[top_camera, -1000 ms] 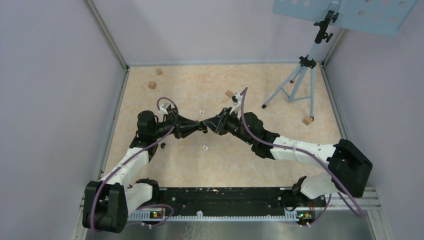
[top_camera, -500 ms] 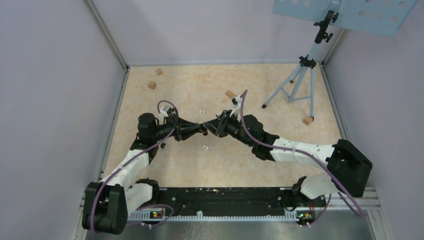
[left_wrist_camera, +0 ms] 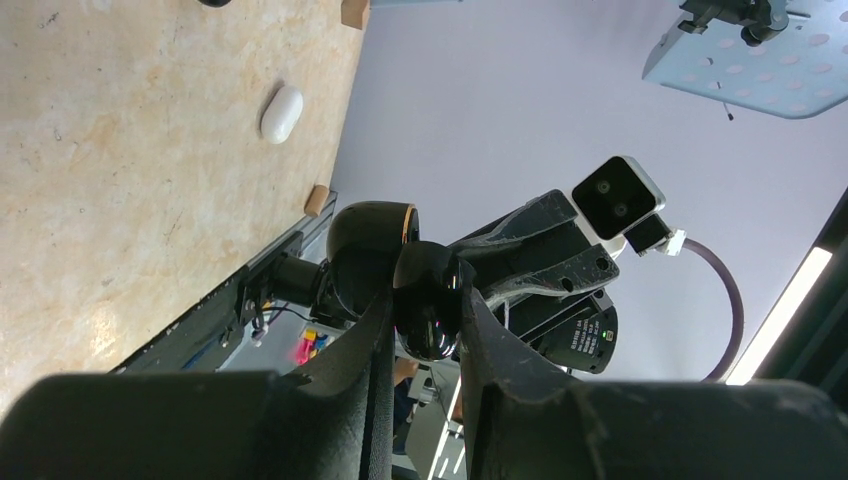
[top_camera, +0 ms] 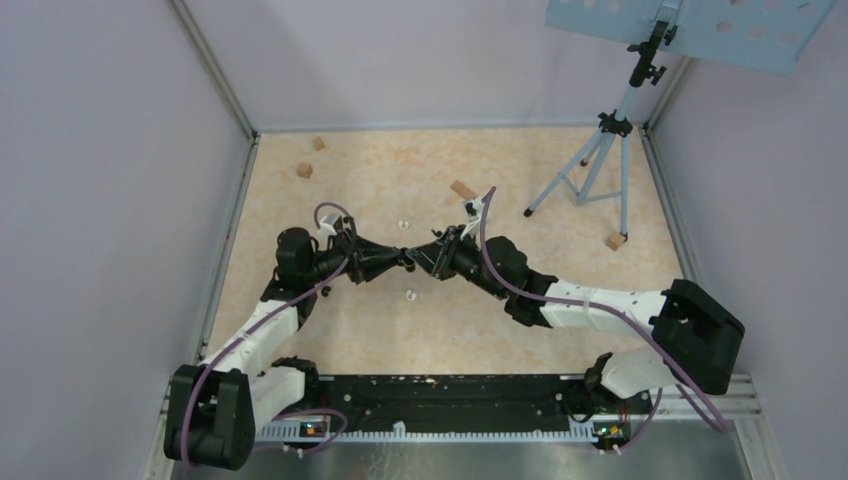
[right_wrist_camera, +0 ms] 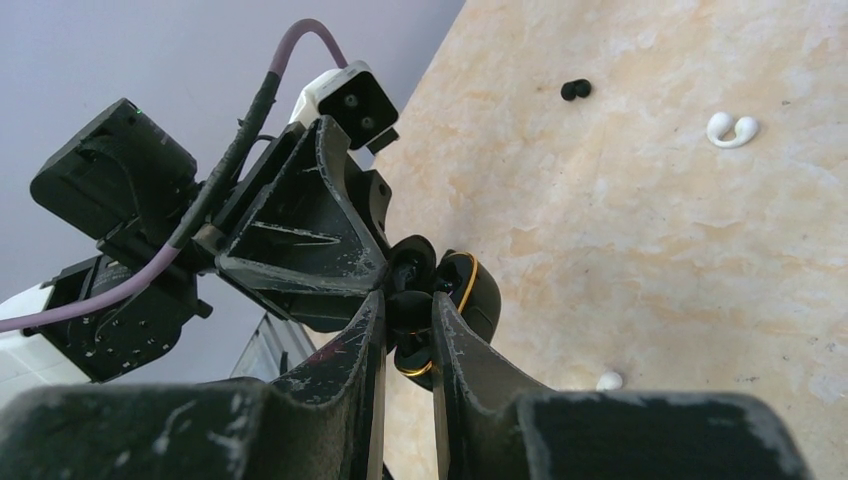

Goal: Insert the wireless bluetooth earbuds into the charging case
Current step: Insert the left earbud into the left side groove of the charging case.

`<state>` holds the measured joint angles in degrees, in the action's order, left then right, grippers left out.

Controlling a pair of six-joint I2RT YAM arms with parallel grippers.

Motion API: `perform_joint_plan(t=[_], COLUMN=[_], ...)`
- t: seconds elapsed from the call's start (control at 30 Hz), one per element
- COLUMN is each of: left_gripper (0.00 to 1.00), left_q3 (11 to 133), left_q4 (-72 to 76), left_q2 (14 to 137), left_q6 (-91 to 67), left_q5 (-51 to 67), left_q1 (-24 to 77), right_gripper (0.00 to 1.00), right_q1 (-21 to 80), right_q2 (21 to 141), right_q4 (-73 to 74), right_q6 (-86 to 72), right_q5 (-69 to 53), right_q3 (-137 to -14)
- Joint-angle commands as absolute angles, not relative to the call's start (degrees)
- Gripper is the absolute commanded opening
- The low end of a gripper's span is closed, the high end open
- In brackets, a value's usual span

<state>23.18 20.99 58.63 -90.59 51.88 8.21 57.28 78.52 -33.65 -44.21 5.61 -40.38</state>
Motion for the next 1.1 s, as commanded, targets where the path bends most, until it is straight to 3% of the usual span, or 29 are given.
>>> perform_joint_plan(t=[0.0, 0.47, 1.07], left_gripper=[0.00, 0.00, 0.00], left_q3=[23.74, 24.31, 25.36], left_q4=[25.56, 25.44, 24.62], left_q2=[57.04, 56.79, 56.51], left_q6=[-92.13, -92.44, -90.92], left_q5=[50.88, 50.80, 51.26], left_q1=[8.16, 8.09, 8.09], right_gripper=[0.01, 0.06, 0.27], right_q1=[58.76, 59.97, 60.34], right_q2=[77.65, 77.55, 78.11], right_q4=[-33.30, -32.40, -31.01], right_q6=[-43.83, -42.64, -41.04], right_q5=[5.58, 6.31, 6.23], right_q3=[-38.71, -37.57, -39.29])
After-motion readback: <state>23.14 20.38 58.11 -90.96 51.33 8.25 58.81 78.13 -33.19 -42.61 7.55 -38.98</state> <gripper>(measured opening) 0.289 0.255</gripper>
